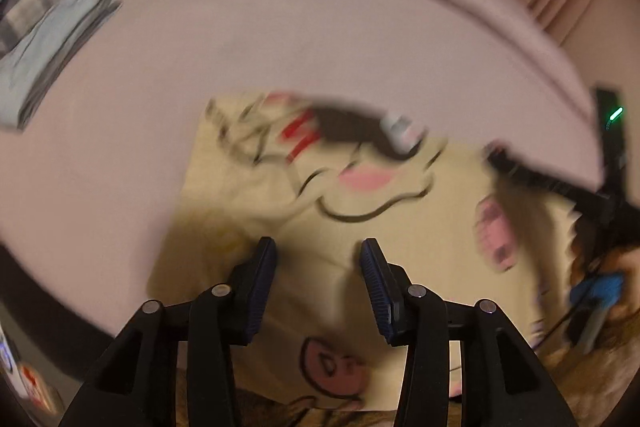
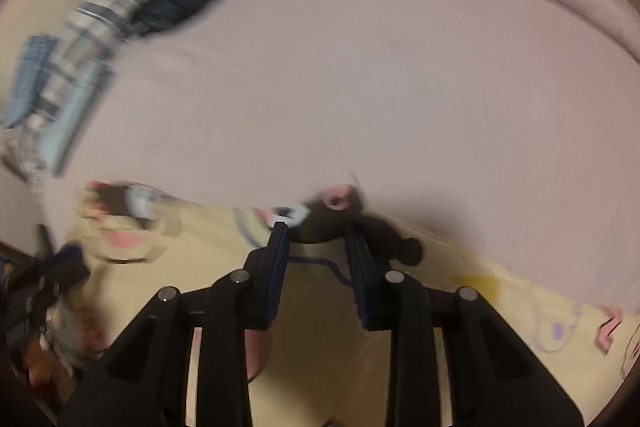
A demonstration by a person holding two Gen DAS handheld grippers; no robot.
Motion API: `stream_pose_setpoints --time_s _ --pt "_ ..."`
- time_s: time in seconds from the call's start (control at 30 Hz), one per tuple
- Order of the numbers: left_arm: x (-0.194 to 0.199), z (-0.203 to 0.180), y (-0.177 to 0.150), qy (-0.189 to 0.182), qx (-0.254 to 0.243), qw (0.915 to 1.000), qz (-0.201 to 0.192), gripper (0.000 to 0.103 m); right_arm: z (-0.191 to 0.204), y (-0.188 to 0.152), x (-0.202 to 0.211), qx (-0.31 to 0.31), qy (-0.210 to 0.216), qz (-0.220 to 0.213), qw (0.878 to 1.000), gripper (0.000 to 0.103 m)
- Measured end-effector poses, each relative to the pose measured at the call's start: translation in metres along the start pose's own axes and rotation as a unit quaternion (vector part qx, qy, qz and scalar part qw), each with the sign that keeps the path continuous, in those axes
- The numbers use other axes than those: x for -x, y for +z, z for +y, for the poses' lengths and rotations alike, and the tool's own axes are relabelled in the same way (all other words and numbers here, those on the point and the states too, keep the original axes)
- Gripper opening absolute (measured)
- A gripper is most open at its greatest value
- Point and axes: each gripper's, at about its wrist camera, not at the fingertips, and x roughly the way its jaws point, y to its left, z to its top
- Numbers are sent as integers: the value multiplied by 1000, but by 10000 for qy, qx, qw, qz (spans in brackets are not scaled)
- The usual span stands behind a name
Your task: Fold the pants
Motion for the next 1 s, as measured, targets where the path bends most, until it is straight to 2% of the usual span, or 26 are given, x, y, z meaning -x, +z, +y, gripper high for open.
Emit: stream_pose_setpoints --time_s 0.07,0.2,0.33,0.4,0.5,0.57,0.63,0.7,0.8,0.87,1.0 --pt "5 0 -10 52 -104 9997 -211 46 -1 1 0 4 -16 -128 9999 27" --pt "9 0 -22 261 -205 9992 -244 46 -3 7 -4 -7 -105 -243 9996 28" --pt "16 0 -30 315 -72 9994 -146 46 -5 4 5 -177 -138 -463 9987 29" --pt "22 2 -33 177 17 9998 -47 46 0 6 14 -250 -253 -481 9982 31" --pt "30 1 -30 -273 102 9995 110 46 -10 1 41 -413 -350 -594 9968 32" --pt "35 -5 -25 -522 92 9986 44 46 -19 -7 58 -489 -402 -653 9959 48" --pt "39 -18 -19 -772 -30 9969 -119 46 -26 -20 71 -487 -608 -695 9945 55" --pt "33 -35 -15 -1009 -136 9946 -209 46 -31 -33 76 -410 -861 -663 9932 53" --pt "10 -60 -14 -1246 -263 9919 37 46 -42 -52 72 -279 -1310 -482 9898 53" --pt "-9 -69 -20 -1015 -259 9939 345 46 -53 -64 68 -280 -1562 -442 9863 53" --pt "-12 -67 -29 -819 -444 9953 259 46 -92 -81 74 -485 -1983 -576 9773 53"
